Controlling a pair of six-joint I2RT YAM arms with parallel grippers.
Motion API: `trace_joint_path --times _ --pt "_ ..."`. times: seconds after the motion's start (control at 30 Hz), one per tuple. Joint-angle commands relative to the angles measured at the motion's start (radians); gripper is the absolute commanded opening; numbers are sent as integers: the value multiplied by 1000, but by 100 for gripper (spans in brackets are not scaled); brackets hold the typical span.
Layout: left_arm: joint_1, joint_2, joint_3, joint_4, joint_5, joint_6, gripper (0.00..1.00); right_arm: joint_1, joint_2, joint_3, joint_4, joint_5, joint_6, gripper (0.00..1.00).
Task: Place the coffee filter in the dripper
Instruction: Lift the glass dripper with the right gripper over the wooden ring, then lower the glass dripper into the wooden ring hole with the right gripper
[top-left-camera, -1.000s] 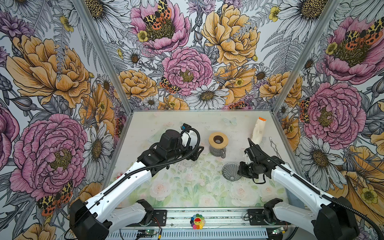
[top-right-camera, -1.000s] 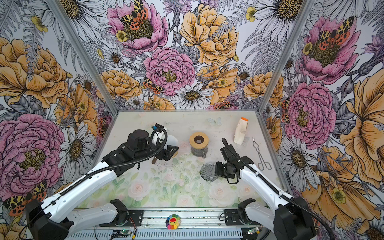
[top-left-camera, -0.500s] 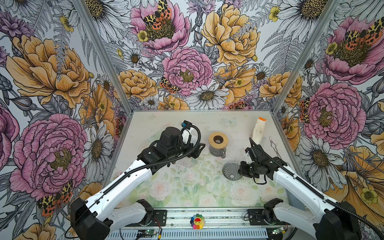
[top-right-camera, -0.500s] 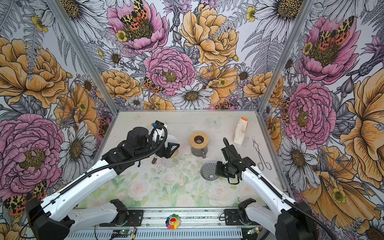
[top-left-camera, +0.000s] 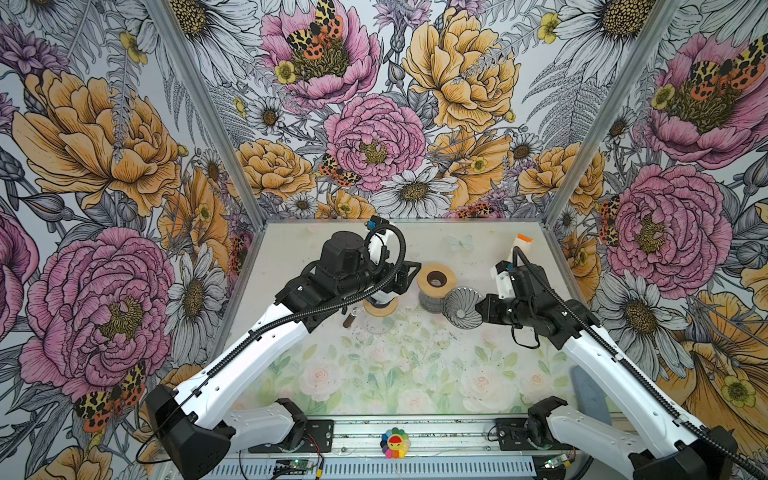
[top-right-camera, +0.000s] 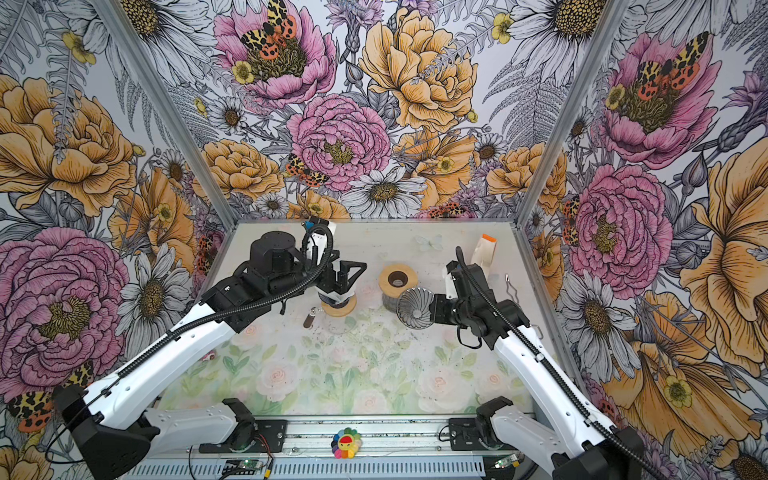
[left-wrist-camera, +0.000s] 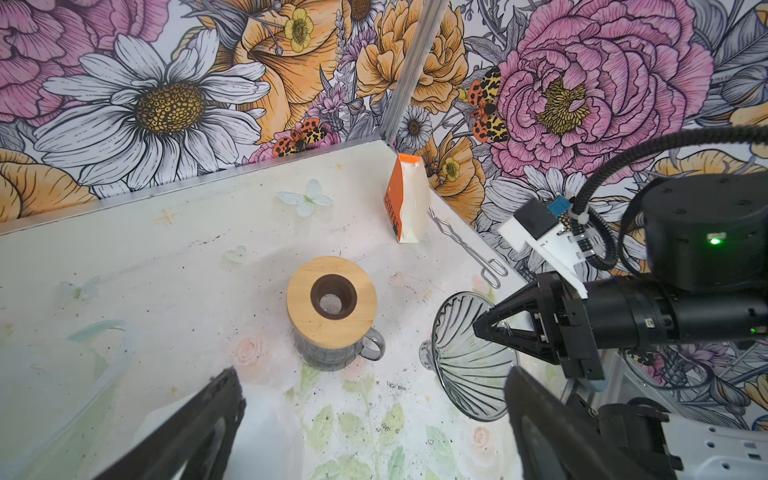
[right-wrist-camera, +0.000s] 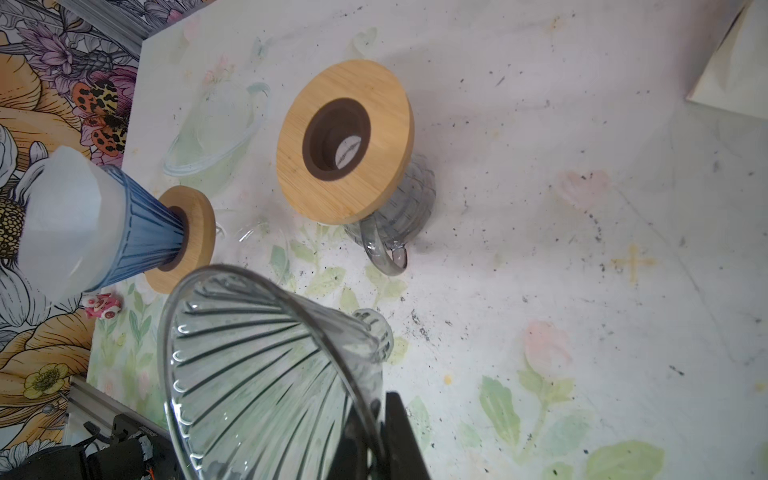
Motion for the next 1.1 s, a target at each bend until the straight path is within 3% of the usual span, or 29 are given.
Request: trace_joint_path --times 0.0,0.27,0.5,1.07 --pt "-8 39 48 -23 7 0 99 -8 51 98 30 11 -53 4" --pt "19 162 129 -42 19 13 99 -14 223 240 69 24 -67 4" --pt "82 266 205 -72 73 0 99 -39 367 335 150 -38 -46 5" --pt "143 502 384 -153 166 14 99 -60 598 436 174 -131 -35 6"
